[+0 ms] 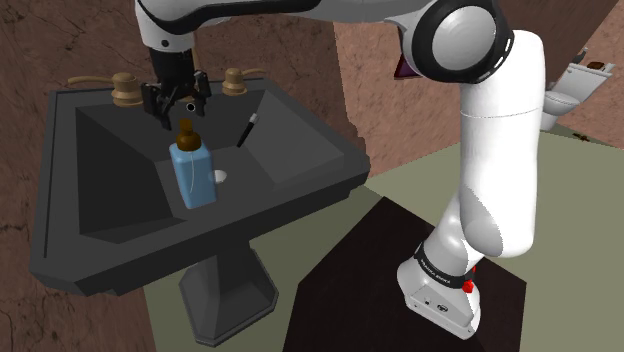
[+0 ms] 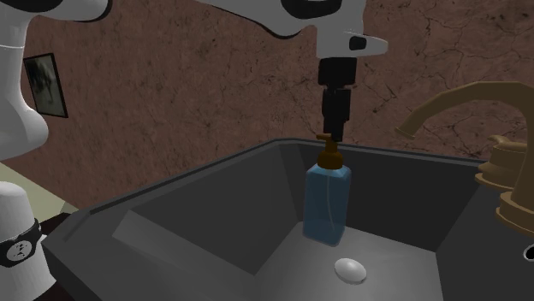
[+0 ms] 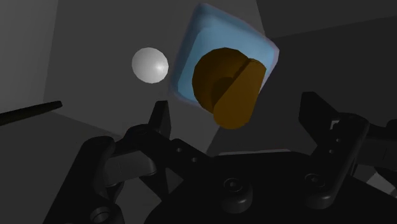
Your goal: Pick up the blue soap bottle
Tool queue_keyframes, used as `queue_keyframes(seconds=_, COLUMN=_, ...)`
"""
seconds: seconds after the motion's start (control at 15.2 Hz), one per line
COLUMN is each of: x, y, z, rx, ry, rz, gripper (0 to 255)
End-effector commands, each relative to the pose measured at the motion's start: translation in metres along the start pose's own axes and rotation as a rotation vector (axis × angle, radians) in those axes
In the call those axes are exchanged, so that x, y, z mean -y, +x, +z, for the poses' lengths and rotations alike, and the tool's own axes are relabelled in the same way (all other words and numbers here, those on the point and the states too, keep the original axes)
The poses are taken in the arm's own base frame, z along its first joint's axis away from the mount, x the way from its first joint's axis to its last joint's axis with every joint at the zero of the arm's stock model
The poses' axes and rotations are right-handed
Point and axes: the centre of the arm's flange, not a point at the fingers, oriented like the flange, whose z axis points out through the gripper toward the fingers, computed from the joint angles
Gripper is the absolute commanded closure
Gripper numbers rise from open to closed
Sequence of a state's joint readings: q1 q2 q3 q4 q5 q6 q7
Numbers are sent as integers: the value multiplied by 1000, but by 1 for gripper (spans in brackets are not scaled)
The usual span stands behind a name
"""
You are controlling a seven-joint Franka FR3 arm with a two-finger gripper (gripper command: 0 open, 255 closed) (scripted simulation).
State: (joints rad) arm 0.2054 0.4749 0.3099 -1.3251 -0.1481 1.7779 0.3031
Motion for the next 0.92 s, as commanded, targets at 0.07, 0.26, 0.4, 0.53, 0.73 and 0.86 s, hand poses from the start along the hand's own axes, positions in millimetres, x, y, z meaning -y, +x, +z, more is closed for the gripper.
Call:
queue_keyframes(seconds=0.07, x=0, y=1, z=15, rx=-1, ry=0, rz=0, gripper=0)
queue_keyframes(seconds=0.26, x=1, y=0, z=18, rx=-1, ry=0, rz=0, gripper=255)
queue_keyframes(seconds=0.4, x=1, y=0, z=18, rx=-1, ry=0, rz=0, gripper=255)
queue_keyframes(seconds=0.53, x=1, y=0, z=18, rx=-1, ry=0, rz=0, gripper=255)
queue_keyframes(seconds=0.73, x=1, y=0, z=18, rx=-1, ry=0, rz=0, gripper=255)
queue_keyframes(seconds=0.86, x=0, y=1, z=18, rx=-1, ry=0, rz=0, gripper=255)
